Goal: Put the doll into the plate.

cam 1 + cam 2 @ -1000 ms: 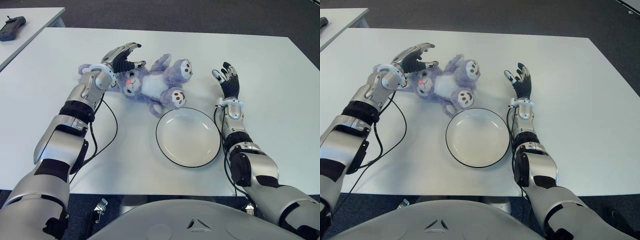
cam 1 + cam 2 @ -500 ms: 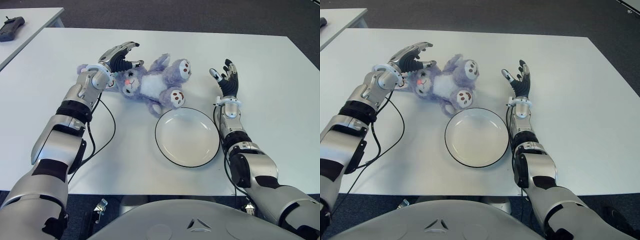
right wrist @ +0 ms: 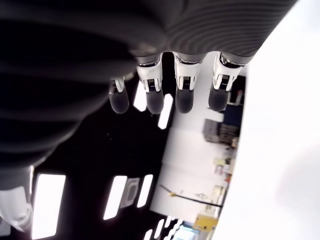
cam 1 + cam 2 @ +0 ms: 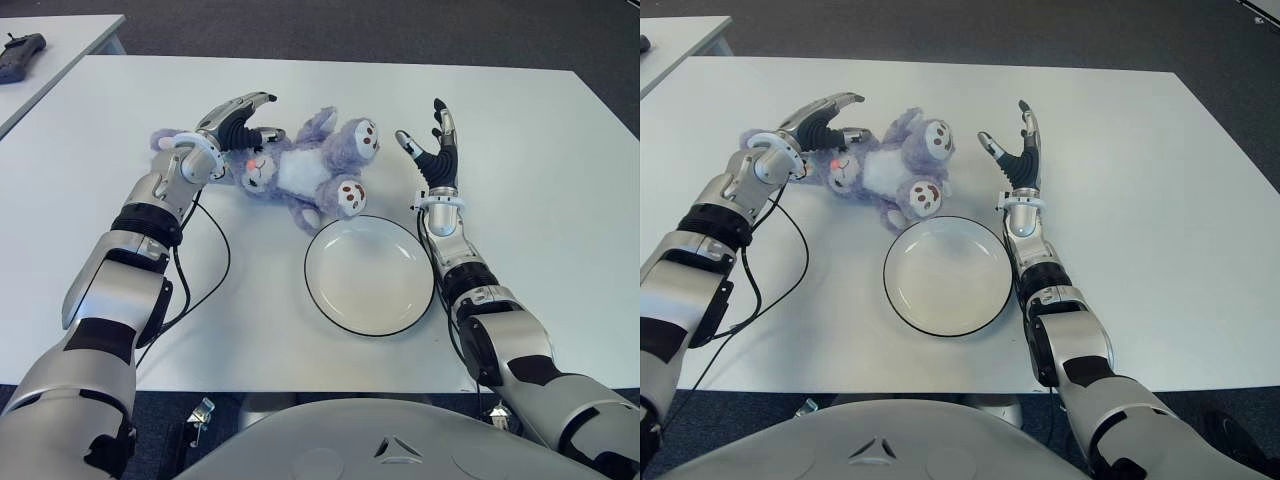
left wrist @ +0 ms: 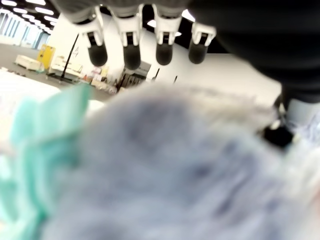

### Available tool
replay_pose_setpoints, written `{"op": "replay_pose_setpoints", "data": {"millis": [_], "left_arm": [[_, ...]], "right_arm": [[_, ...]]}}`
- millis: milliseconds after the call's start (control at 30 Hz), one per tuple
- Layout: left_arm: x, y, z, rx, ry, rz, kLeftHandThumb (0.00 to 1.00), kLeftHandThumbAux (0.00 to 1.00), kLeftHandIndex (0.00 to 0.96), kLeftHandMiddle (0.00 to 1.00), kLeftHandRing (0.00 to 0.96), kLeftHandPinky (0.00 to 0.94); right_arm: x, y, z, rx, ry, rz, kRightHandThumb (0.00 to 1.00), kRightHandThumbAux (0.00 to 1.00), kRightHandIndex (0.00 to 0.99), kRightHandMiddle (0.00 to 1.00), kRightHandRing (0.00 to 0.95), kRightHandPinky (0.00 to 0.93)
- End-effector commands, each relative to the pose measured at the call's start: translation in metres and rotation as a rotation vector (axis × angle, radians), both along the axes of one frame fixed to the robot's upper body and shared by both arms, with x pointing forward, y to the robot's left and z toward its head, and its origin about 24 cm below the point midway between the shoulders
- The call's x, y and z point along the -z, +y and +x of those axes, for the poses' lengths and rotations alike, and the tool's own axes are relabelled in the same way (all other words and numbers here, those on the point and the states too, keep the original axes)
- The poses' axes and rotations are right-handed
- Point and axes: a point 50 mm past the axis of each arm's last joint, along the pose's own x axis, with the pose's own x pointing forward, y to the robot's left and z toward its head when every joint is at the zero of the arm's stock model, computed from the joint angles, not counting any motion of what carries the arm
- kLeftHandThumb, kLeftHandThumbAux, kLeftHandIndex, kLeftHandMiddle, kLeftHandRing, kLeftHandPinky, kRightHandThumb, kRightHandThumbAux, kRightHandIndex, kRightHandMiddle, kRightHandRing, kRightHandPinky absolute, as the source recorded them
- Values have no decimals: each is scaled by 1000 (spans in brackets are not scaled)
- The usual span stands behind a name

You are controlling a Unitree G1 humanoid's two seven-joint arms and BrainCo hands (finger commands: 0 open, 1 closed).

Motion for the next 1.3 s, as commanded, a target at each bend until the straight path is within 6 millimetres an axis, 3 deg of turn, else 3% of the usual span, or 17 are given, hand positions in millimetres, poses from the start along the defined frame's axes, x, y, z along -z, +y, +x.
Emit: {"op": "replay_pose_setpoints", "data": {"millis": [33, 333, 533, 900, 1300], "left_arm": [[32, 9, -7, -78, 79, -50, 216, 368, 0, 10, 43, 60], [43, 11, -10, -110, 111, -69, 193, 392, 0, 1, 37, 78], [52, 11, -13, -127, 129, -79, 189, 401, 0, 0, 36, 76], [64, 10, -17, -151, 164, -101, 176, 392, 0, 0, 38, 82], [71, 9, -20, -157, 185, -93, 202, 424, 0, 7, 43, 86]], "right_arm": [[120, -1, -100, -33, 375, -54, 144, 477, 23, 51, 36, 38], [112, 2, -92, -68, 335, -11, 187, 459, 50, 66, 38, 47], [96, 13, -84, -122, 240, -2, 179, 468, 64, 76, 41, 39], [89, 14, -82, -177, 209, -20, 161, 502, 63, 70, 36, 32], [71, 10, -64, -200, 180, -21, 135, 573, 47, 63, 39, 51]]}}
